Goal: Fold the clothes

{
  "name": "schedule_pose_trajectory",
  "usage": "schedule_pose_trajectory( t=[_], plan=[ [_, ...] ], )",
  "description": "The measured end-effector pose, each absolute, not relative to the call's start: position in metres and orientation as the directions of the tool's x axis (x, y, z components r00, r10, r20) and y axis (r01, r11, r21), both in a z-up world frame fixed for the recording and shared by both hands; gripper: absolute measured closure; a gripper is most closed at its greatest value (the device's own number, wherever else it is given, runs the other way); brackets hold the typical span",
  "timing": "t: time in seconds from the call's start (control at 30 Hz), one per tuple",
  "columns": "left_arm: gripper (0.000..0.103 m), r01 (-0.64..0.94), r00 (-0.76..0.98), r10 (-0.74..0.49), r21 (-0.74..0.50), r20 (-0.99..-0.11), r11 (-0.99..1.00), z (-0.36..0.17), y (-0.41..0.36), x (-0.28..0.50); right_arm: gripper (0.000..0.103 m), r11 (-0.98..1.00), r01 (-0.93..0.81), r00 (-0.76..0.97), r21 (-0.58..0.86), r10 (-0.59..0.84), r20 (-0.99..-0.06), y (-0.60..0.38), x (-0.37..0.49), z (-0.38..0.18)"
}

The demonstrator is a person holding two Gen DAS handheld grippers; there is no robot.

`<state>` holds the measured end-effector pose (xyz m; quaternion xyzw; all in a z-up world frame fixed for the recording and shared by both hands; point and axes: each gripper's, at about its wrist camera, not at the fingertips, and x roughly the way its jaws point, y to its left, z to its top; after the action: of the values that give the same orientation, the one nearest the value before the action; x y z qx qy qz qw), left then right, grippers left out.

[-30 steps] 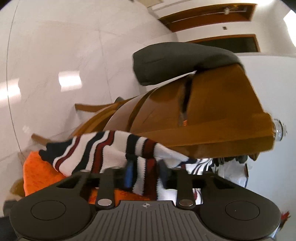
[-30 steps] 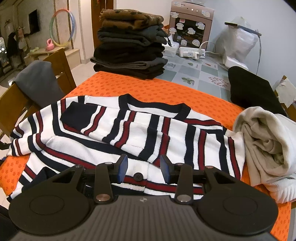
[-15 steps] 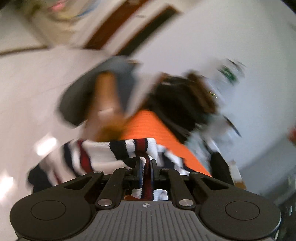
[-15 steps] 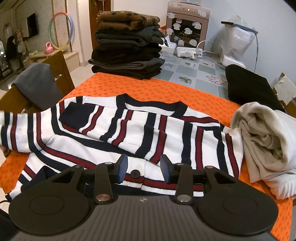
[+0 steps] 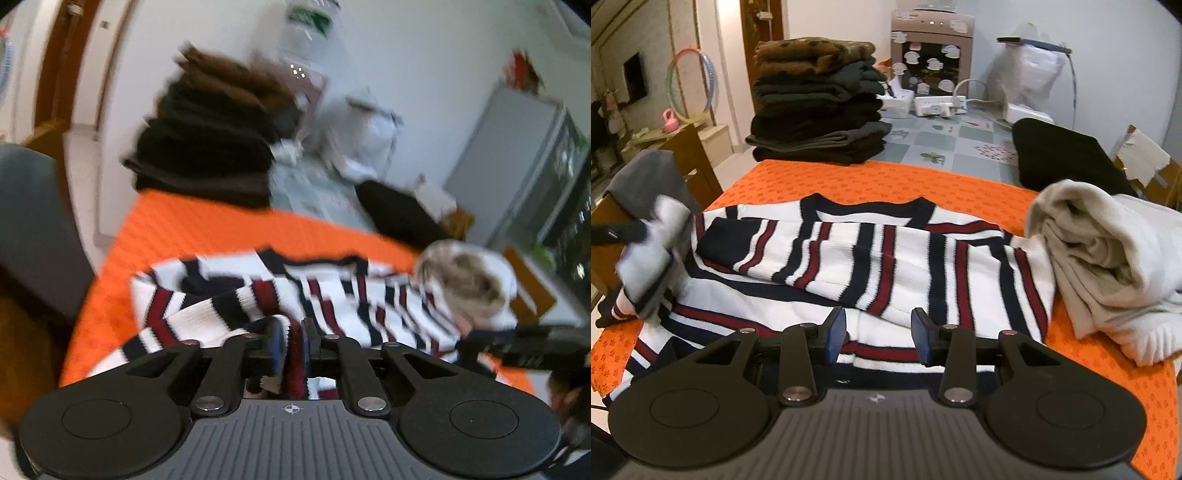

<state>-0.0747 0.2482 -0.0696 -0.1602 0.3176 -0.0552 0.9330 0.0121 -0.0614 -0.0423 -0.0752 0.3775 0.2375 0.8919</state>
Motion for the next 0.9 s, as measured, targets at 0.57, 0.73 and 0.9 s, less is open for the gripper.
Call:
schedule_pose_trajectory(
  t=[0.57,0.73,0.9],
  plan=[
    [0.048,-0.139,0.816,-0.058,-0.292,-0.576,0.946,-0.064,0.286,-0.141,0.056,0.882,-0.467,0.591,0.061,0.363,-0.72,-0.066,0.016,-0.048],
    [0.048,-0.24,0.781,0.012,-0.283,-0.625,0.929,-0.077,0.308,-0.17,0.056,0.867,-0.494,0.57,0.063,0.378,-0.73,-0.054,0.016,-0.05],
    [0.048,-0.335,0.744,0.106,-0.231,-0.66,0.914,-0.093,0.323,-0.189,0.055,0.854,-0.516,0.558,0.059,0.387,-0.734,-0.042,0.016,-0.049]
  ],
)
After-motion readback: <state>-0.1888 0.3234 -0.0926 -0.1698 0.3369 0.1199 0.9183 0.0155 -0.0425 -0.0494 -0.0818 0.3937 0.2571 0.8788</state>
